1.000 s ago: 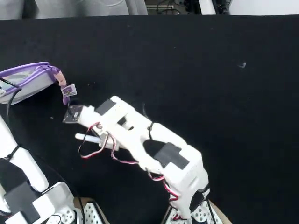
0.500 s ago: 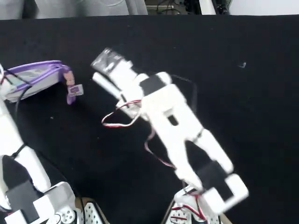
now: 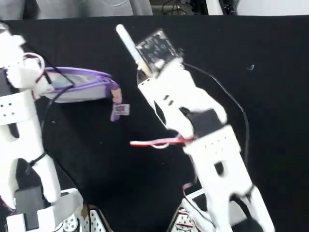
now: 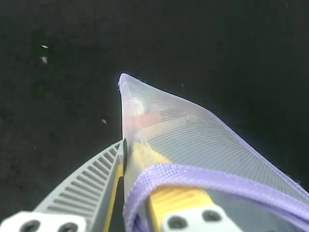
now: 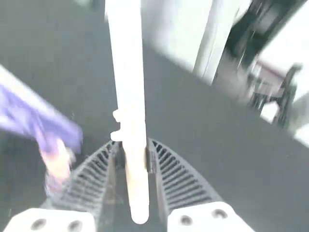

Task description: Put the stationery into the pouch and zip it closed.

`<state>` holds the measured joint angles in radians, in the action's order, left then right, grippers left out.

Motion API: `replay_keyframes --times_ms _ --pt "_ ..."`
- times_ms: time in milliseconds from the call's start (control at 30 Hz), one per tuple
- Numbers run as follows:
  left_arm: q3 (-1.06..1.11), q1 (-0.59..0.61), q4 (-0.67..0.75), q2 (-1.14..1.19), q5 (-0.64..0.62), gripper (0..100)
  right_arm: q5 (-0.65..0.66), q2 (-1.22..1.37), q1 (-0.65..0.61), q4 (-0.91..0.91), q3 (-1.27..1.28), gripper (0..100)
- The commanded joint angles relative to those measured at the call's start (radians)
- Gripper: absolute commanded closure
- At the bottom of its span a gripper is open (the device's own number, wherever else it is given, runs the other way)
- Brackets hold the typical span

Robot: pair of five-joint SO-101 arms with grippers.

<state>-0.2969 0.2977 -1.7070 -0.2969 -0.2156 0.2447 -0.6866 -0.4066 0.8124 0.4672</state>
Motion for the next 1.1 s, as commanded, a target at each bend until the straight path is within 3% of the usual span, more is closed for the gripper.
replay_keyframes --times_ms 0,233,567,767,1067 --pt "-0.076 -0.071 -0.029 -0.023 -0.011 97 -0.005 -0.147 -0.051 -0.107 0.03 98.8" --pt "-0.074 -0.193 -0.044 -0.012 -0.055 97 -0.008 -0.318 -0.169 -0.341 0.179 98.8" --pt "-0.031 -0.194 -0.011 -0.012 -0.095 97 -0.008 -0.417 -0.348 -0.832 0.532 98.8" --pt "0.099 -0.194 0.083 -0.015 -0.097 97 -0.086 -0.415 -0.354 -1.037 0.674 98.8" --pt "0.111 -0.193 0.078 -0.023 -0.095 97 -0.1 -0.381 -0.29 -1.155 0.751 98.8"
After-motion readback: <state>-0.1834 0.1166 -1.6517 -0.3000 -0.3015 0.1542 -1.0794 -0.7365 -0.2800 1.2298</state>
